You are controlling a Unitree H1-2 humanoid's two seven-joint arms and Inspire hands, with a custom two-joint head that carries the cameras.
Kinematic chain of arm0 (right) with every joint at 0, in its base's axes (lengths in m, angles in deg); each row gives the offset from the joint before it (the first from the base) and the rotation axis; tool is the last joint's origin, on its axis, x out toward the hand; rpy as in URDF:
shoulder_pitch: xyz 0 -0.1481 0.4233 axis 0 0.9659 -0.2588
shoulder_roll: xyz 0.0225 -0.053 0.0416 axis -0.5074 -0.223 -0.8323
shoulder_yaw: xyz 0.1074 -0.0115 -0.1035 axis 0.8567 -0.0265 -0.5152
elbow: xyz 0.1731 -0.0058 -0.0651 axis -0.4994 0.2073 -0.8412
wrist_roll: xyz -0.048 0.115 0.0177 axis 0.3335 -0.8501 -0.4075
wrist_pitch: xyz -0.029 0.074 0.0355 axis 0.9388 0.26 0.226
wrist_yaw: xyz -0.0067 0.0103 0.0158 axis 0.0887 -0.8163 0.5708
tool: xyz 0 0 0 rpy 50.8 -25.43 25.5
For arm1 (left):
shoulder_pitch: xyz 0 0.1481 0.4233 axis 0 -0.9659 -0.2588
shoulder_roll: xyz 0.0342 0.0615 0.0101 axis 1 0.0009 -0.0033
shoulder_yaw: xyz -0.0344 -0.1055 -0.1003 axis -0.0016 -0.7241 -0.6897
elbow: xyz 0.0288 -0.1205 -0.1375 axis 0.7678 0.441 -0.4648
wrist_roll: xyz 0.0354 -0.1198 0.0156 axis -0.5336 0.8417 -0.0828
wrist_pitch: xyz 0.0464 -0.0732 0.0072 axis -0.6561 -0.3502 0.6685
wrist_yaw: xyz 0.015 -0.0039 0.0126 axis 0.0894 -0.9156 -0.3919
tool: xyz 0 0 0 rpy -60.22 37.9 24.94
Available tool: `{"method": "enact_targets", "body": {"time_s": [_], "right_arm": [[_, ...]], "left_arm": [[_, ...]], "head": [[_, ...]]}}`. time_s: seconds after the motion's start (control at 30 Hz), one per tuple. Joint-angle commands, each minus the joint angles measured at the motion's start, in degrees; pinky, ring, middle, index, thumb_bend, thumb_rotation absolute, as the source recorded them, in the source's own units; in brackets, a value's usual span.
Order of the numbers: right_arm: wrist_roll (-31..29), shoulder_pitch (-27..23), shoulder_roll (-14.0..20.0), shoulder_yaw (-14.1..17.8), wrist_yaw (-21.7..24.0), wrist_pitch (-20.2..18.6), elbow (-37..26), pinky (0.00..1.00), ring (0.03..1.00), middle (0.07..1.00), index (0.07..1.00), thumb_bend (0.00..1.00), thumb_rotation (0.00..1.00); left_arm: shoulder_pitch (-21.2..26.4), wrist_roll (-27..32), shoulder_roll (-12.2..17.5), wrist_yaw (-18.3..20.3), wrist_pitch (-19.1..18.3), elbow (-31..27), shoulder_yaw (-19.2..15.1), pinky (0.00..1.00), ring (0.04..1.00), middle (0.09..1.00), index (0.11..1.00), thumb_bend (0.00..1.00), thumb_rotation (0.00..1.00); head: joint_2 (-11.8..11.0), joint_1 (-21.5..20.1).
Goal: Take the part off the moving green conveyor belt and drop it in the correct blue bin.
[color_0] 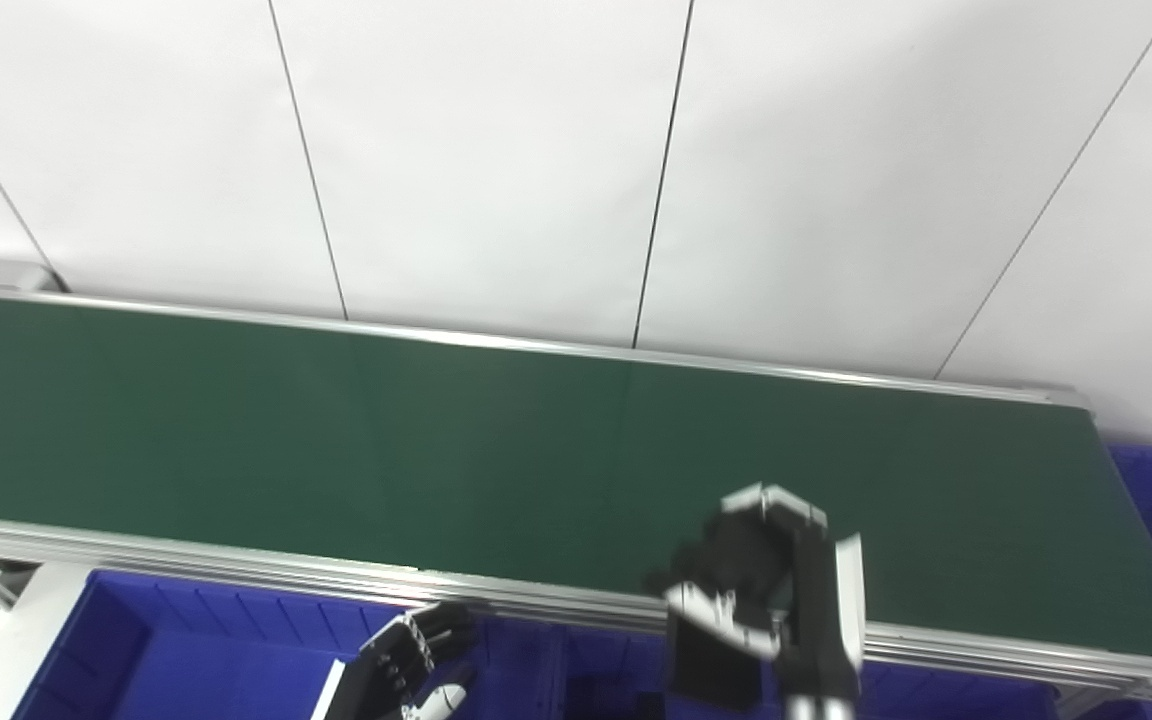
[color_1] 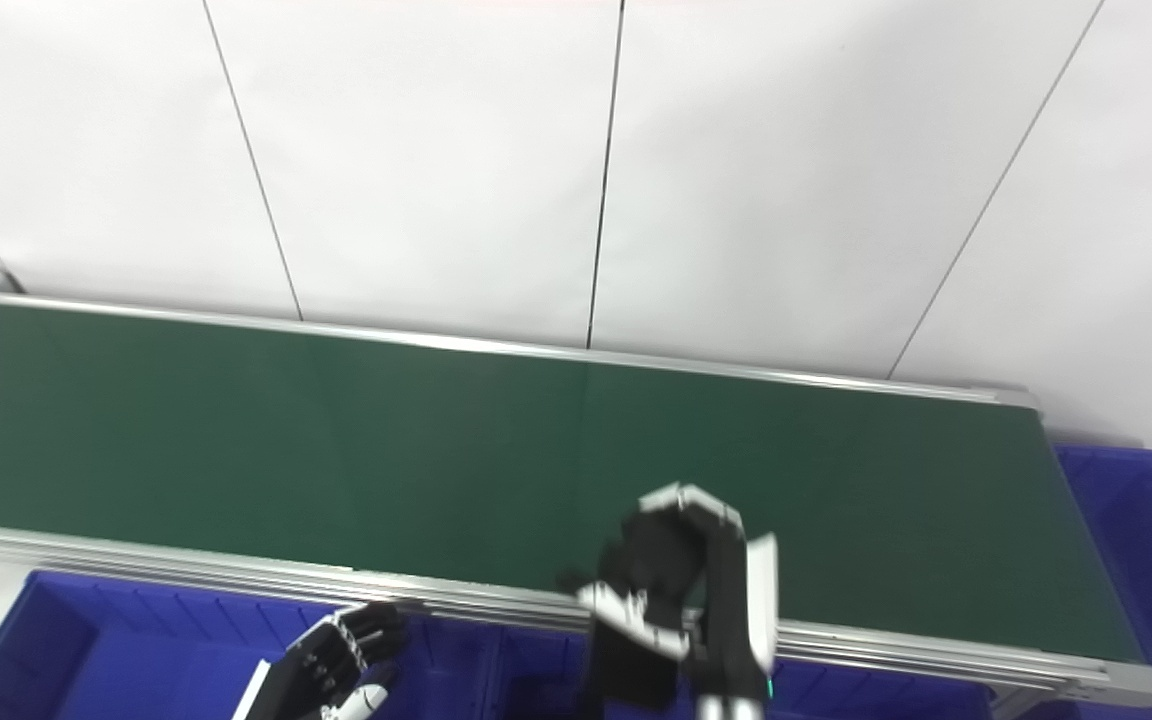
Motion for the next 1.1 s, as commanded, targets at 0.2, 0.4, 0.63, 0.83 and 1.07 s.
{"method": "enact_targets", "body": {"time_s": [0.2, 0.4, 0.63, 0.83, 1.07], "right_arm": [[0.50, 4.00, -1.24, 2.15, -1.22, 2.36, 3.93, 0.08, 0.108, 0.130, 0.131, 0.56, 0.00], [-2.05, 3.49, -1.45, 6.93, -1.26, -1.08, 8.18, 0.08, 0.104, 0.129, 0.134, 0.59, 0.00], [-7.80, 1.16, -2.35, 11.17, -0.49, -0.92, 11.73, 0.08, 0.112, 0.144, 0.156, 0.59, 0.00], [-6.15, 1.96, -3.09, 11.20, -0.73, -0.69, 10.49, 0.23, 0.329, 0.371, 0.311, 0.57, 0.00], [-4.31, 4.93, -2.19, 9.31, 3.04, -4.39, 5.43, 0.64, 0.700, 0.709, 0.722, 0.70, 0.14]], "left_arm": [[-0.30, 2.35, 1.81, 0.85, -1.92, -3.51, -0.07, 0.73, 0.672, 0.687, 0.666, 0.56, 0.00], [-0.63, 2.98, 2.62, 1.37, -1.90, -4.00, 0.17, 0.73, 0.670, 0.688, 0.659, 0.57, 0.00], [-0.91, 2.61, 2.78, 1.03, -2.91, -5.02, 0.10, 0.72, 0.668, 0.685, 0.657, 0.59, 0.00], [-1.20, 2.47, 2.63, 0.69, -3.84, -6.04, -0.17, 0.71, 0.668, 0.687, 0.658, 0.58, 0.00], [-1.37, 2.52, 2.64, 0.93, -3.79, -6.37, -0.03, 0.71, 0.668, 0.690, 0.659, 0.57, 0.00]], "head": [[1.37, -1.36], [2.83, -1.37], [3.66, -0.67], [3.93, -0.41], [4.50, -0.48]]}}
